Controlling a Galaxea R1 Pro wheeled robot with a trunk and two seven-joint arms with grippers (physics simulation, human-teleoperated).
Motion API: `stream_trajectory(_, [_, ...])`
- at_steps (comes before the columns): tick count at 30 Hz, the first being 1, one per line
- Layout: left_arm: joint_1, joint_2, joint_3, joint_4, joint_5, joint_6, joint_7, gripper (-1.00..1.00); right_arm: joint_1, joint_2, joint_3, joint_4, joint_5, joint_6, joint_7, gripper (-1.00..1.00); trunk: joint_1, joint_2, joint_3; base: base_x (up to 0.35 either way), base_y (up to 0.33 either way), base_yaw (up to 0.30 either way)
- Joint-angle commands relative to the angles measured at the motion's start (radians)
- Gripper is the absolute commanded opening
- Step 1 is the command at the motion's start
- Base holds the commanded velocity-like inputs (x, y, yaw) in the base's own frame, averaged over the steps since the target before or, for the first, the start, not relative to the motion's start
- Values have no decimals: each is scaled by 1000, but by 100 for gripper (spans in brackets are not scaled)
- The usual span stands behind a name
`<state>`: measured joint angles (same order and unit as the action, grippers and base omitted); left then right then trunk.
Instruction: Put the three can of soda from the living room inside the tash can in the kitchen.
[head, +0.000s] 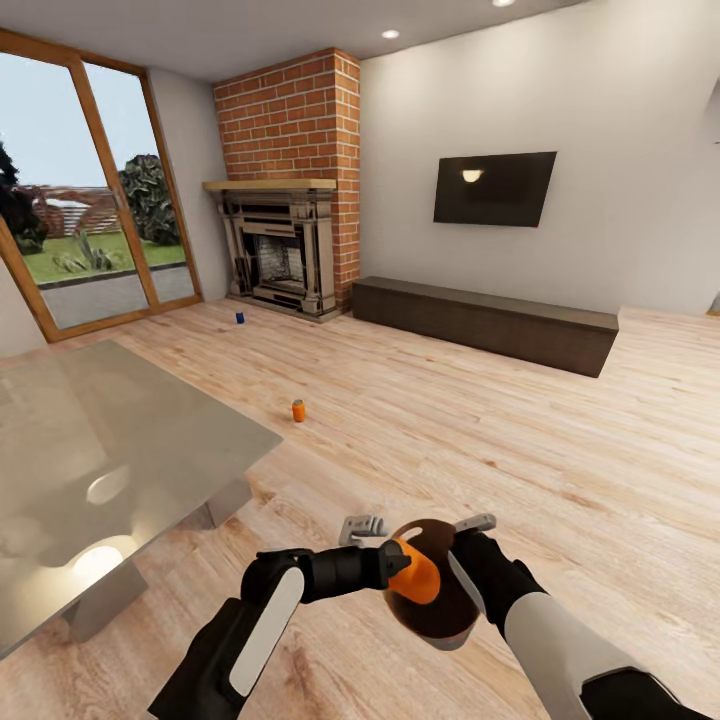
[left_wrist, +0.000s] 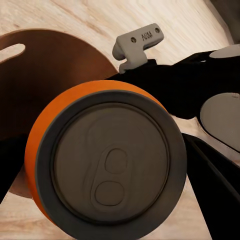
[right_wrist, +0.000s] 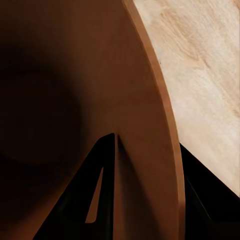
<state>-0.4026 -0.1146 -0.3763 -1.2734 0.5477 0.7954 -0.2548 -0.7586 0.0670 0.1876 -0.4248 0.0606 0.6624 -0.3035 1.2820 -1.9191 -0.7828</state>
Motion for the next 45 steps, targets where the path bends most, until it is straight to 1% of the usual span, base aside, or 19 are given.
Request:
stream_trajectory(1, [0,0,0,2,0,-3,2,-100,-1,4,0,-2,7,4,4,-100,0,0,0,0,0,0])
stream_trajectory(4, [0,0,-2,5,0,-15,10,-100,-1,9,0,-4,7,8,11,-100,0,0,0,0,0,0])
stream_trajectory(6, [0,0,-13,7,0,-26,25,-100,-1,12,0,-4,7,11,51,-100,0,0,0,0,0,0])
stream_trajectory(7, [0,0,-28,7,1,-32,38,-100,-1,14,0,-4,8,16,89,-100,0,0,0,0,0,0])
stream_trajectory(9, [0,0,-50,7,1,-38,54,-100,-1,14,0,-6,10,31,134,-100,0,0,0,0,0,0])
stream_trajectory(11, [0,0,-65,16,1,-55,71,-100,-1,14,1,-15,11,45,163,-100,0,0,0,0,0,0])
stream_trajectory(13, [-1,-1,-70,34,1,-69,81,-100,-1,14,1,-21,11,50,173,-100,0,0,0,0,0,0])
stream_trajectory(16, [-1,-2,-74,55,1,-81,89,-100,-1,14,1,-26,11,56,181,-100,0,0,0,0,0,0])
stream_trajectory(21, [-1,-2,-76,65,1,-85,106,-100,-1,14,1,-27,11,58,184,-100,0,0,0,0,0,0])
stream_trajectory(25, [-1,-2,-76,68,1,-94,170,-100,-1,14,1,-28,10,59,185,-100,0,0,0,0,0,0])
stream_trajectory(29, [-1,-2,-76,72,1,-109,205,-100,-1,14,1,-28,10,60,185,-100,0,0,0,0,0,0])
stream_trajectory(31, [-2,-4,-76,85,1,-127,235,-100,-1,15,1,-28,10,60,185,-100,0,0,0,0,0,0])
stream_trajectory(33, [-2,-6,-76,92,1,-138,247,-100,-1,16,1,-28,10,60,185,-100,0,0,0,0,0,0])
stream_trajectory(37, [-4,-13,-77,111,2,-148,257,-100,-1,17,3,-28,10,60,186,-100,0,0,0,0,0,0])
stream_trajectory(42, [-4,-20,-78,140,3,-177,260,-100,-1,19,5,-29,10,60,187,-100,0,0,0,0,0,0])
stream_trajectory(45, [-4,-24,-80,148,3,-189,261,-100,-1,25,5,-29,10,60,187,-100,0,0,0,0,0,0])
